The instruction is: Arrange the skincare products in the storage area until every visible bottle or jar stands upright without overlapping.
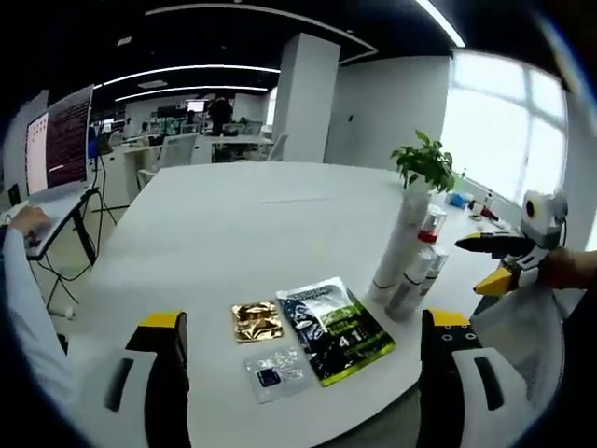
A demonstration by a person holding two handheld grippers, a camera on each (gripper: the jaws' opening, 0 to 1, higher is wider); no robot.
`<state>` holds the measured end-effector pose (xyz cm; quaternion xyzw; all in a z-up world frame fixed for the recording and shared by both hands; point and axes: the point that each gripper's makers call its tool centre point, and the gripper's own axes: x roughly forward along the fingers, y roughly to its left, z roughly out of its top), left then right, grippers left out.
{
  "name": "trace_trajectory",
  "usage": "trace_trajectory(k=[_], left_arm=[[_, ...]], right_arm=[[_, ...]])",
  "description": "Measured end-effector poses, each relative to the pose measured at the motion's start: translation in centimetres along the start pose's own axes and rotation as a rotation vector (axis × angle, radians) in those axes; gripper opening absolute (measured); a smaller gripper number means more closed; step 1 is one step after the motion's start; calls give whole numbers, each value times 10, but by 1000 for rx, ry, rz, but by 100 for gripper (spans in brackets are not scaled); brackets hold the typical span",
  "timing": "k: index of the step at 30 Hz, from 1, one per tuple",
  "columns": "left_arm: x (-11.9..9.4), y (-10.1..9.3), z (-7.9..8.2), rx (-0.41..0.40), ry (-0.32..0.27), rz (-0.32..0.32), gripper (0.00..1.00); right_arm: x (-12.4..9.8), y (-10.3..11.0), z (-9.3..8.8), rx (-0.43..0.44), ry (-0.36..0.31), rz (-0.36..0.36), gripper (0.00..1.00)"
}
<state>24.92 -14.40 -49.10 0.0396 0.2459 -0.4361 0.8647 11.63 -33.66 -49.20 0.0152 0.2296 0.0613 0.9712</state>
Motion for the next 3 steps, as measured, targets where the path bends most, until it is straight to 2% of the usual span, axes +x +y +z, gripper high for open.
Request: trace_trajectory(k=[3], left_arm=[[1,0,-2,5,9,-3,99]], right_arm=[[0,0,0,1,-1,-2,82]])
